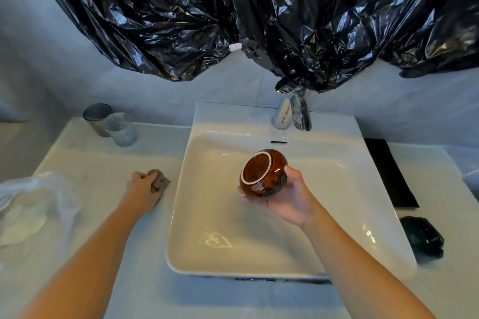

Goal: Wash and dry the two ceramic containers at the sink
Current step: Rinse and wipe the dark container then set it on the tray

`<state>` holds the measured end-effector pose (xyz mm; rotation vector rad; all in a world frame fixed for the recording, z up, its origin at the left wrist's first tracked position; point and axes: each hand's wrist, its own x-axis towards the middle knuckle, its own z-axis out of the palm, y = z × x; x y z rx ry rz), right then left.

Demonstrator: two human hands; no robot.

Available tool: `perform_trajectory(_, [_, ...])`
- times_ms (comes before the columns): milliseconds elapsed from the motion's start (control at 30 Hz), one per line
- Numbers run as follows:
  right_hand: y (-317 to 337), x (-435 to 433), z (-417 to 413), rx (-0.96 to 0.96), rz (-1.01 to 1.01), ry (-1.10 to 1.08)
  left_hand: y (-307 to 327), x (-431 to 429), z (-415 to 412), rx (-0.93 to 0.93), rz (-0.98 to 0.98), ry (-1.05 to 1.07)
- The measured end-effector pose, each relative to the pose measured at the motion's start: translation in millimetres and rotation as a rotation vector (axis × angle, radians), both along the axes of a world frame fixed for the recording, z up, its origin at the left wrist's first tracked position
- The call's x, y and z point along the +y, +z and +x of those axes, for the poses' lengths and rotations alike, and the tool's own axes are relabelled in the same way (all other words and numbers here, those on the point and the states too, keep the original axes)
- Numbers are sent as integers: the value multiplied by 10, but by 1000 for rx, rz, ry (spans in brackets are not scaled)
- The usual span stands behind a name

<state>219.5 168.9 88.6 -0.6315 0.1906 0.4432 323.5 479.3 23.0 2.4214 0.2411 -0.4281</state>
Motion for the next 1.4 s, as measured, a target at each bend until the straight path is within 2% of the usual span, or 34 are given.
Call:
perform_trajectory(67, [-10, -12, 15, 16, -2, -7, -51, -11, -2, 10, 76, -76])
perform_trajectory(100, [-14, -20, 18, 21, -7, -11, -134, 10, 41, 60, 35, -52])
perform_trajectory(200, [-1, -45, 44, 32, -27, -12, 186, -122, 12, 45, 71, -90])
perform_trajectory(267, [26, -65, 56, 31, -79, -10, 436, -261, -5, -139, -62, 9])
perform_trajectory(333, [72, -89, 68, -2, -190, 8, 695, -463, -61, -225, -332, 100])
perform_trajectory(367, [102, -100, 75, -30, -270, 25, 861, -601, -123, -193, -513, 105])
perform_trajectory(433, [162, -117, 70, -70, -442, 49, 1205, -881, -279, 33, -832, 49])
perform_trajectory(467, [200, -120, 54, -77, -524, 44, 1344, -1012, -344, 149, -895, -16])
perform_trajectory(533, [264, -110, 10, -84, -698, 17, 1514, -1202, -391, 304, -891, -132])
perform_trajectory(633, [369, -121, -57, -108, -973, 10, 1596, -1370, -344, 383, -824, -167])
perform_trajectory(767, [482, -201, -134, -248, -1320, 42, 1533, -1528, -353, 364, -717, -184])
perform_trajectory(967, [608, -253, -247, -363, -1661, 130, 1381, -1808, -569, 276, -622, -187])
perform_trajectory(1033, [630, -344, -310, -353, -1649, 115, 1374, -1890, -623, 257, -611, -188])
perform_trajectory(1133, [641, -601, -435, -183, -1396, -64, 1389, -2012, -721, 254, -677, -163])
perform_trajectory(1233, [609, -970, -592, -49, -1267, -179, 1418, -2243, -849, 280, -759, -142])
perform_trajectory(1400, [583, -1636, -871, -24, -1054, -425, 1363, -2885, -1107, 297, -851, -150])
